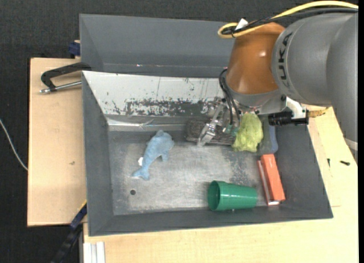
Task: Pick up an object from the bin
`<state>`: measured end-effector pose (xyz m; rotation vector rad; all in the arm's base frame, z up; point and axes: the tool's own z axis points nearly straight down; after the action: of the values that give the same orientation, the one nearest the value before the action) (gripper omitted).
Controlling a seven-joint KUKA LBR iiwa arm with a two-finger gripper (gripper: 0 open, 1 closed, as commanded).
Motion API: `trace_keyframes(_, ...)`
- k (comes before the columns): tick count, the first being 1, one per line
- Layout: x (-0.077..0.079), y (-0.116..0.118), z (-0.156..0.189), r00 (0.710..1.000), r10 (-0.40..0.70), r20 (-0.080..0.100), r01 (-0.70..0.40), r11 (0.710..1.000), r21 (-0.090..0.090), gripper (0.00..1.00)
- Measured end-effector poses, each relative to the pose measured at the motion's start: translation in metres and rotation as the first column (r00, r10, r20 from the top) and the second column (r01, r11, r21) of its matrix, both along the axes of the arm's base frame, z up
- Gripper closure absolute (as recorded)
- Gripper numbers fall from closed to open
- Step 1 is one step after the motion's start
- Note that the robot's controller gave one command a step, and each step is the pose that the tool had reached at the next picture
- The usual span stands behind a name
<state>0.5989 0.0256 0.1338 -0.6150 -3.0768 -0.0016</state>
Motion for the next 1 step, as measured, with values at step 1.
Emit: trace_keyframes(1,0.0020,0.0000,0.0183,1.000,0.000,0.007,0.000,1.000,0.000,1.00)
